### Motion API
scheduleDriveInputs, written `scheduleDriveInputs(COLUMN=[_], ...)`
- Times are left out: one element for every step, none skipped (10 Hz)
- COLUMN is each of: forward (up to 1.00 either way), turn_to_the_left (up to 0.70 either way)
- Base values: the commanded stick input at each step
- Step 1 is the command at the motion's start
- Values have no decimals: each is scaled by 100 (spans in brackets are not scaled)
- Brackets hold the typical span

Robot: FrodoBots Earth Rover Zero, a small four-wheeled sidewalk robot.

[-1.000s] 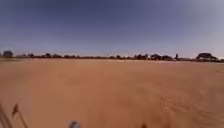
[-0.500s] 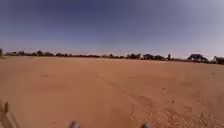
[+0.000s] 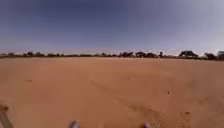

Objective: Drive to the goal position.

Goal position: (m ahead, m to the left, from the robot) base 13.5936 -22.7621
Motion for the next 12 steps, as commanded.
scheduleDriveInputs(forward=[100,100,100,100,100,100,100,100,100,100,100,100], turn_to_the_left=[-27,-27,-27,-27,-27,-27,-27,-27,-27,-27,-27,-14])
